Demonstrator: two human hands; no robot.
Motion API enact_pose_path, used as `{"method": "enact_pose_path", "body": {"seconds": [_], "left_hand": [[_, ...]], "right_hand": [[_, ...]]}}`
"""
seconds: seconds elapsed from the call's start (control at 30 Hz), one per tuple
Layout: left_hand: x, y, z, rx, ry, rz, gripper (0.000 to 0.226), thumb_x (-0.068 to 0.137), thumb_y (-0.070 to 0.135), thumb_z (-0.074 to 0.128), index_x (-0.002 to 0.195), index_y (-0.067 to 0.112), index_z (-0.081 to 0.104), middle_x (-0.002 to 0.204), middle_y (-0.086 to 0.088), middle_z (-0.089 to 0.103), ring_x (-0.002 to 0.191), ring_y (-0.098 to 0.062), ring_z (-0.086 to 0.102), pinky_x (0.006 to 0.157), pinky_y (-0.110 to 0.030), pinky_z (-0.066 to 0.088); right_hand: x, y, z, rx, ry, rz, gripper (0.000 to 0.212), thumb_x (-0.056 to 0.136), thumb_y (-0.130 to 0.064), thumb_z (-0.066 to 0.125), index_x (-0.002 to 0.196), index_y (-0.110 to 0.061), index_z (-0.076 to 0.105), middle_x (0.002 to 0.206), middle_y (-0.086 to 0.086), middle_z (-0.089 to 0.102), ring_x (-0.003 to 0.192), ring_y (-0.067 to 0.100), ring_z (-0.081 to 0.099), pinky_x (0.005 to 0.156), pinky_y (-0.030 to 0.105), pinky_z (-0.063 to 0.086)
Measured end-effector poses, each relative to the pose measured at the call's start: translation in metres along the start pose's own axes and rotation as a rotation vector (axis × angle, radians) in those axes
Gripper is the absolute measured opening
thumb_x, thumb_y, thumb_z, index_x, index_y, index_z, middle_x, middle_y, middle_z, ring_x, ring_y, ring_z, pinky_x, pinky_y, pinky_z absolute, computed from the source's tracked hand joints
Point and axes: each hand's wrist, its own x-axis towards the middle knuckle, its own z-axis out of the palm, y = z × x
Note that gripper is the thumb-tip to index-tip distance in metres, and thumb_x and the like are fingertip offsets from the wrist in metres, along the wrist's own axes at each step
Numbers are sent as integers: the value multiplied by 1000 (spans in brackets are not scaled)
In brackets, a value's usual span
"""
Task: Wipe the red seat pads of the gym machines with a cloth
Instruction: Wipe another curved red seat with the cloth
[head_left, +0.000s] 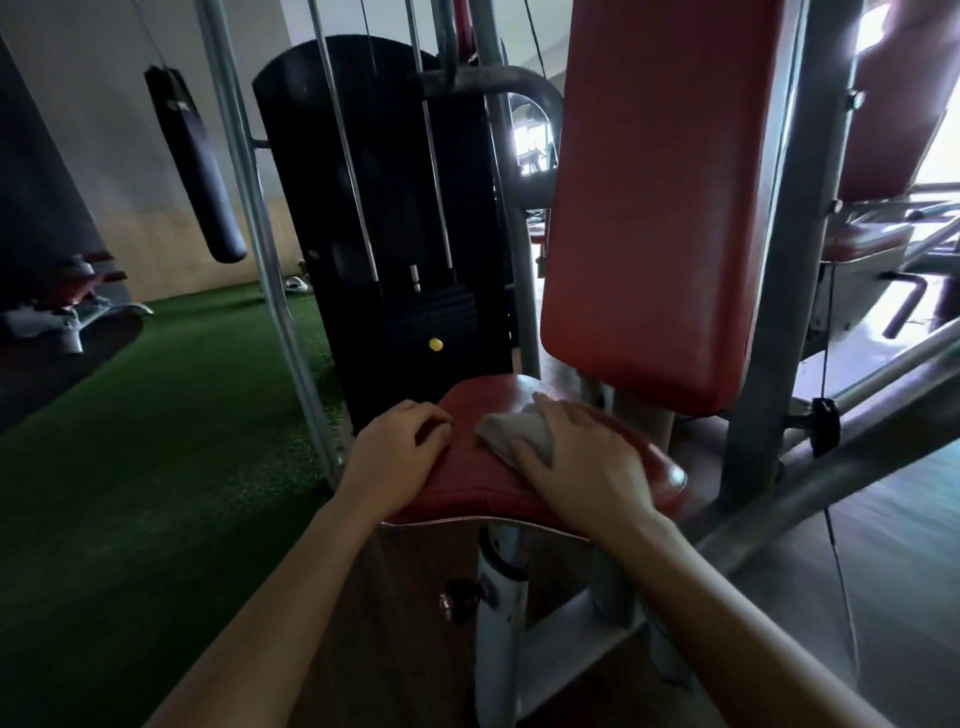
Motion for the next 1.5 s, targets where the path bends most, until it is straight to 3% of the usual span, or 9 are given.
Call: {"method": "enact_pose_path", "body": {"seconds": [0.2, 0.33, 0.47, 0.73, 0.87, 1.07, 1.3, 1.4, 1.5], "left_hand": [[-3, 4, -7, -111, 47, -61, 19, 103, 30, 54, 109, 26, 72, 104, 10, 69, 91, -5, 60, 71, -13, 38], [5, 0, -13, 16, -55, -43, 14, 98, 33, 63, 108, 30, 73, 109, 11, 66, 101, -12, 61, 83, -28, 45], [22, -12, -28, 89, -178, 14, 17, 95, 43, 65, 108, 38, 74, 106, 19, 66, 100, -3, 58, 95, -31, 47], [60, -46, -15, -102, -163, 147, 19, 94, 51, 60, 78, 44, 68, 81, 21, 66, 75, 6, 57, 70, -14, 37], [59, -54, 1, -207, -193, 337, 18, 96, 44, 55, 98, 32, 70, 94, 14, 62, 88, -2, 57, 81, -24, 44], [66, -60, 9, -367, -282, 494, 30, 97, 56, 45, 104, 39, 68, 100, 25, 56, 101, 4, 53, 83, -9, 39], [70, -61, 14, -325, -333, 528, 49, 91, 59, 38, 120, 28, 63, 117, 11, 55, 107, -10, 51, 92, -29, 39], [68, -61, 12, -322, -337, 477, 47, 90, 53, 43, 123, 23, 62, 126, 5, 56, 117, -16, 51, 100, -38, 44], [66, -63, 13, -374, -321, 438, 37, 98, 44, 50, 128, 24, 58, 130, 2, 58, 118, -19, 54, 103, -45, 45]], "right_hand": [[26, 16, -20, 264, -265, -115, 58, 100, -40, 53, 153, -44, 32, 152, -6, 49, 137, 12, 46, 109, 21, 32], [18, 31, -13, 331, -142, -183, 58, 93, -51, 63, 147, -45, 43, 135, -28, 49, 126, -7, 44, 101, 5, 26], [21, 38, -2, 427, -68, -118, 65, 85, -56, 68, 145, -49, 43, 124, -26, 56, 116, -5, 53, 100, 18, 39], [23, 34, -5, 449, 13, -90, 37, 82, -62, 60, 114, -44, 66, 112, -25, 70, 108, -6, 63, 90, 6, 43], [24, 29, -4, 381, 14, -43, 38, 86, -55, 64, 116, -33, 70, 112, -21, 71, 109, -3, 64, 89, 8, 44], [17, 19, 0, 138, 42, 14, 44, 96, -51, 47, 130, -28, 64, 119, -19, 68, 113, 0, 62, 91, 12, 46], [16, 4, 3, 198, 61, 200, 47, 91, -55, 52, 128, -30, 67, 123, -18, 69, 113, -5, 62, 93, 13, 48], [12, -4, 3, 300, 27, 329, 36, 88, -55, 53, 119, -43, 67, 118, -19, 70, 110, -2, 64, 96, 23, 50], [5, -13, 6, 318, 49, 396, 51, 80, -68, 54, 123, -44, 68, 119, -12, 72, 111, 7, 67, 102, 37, 51]]}}
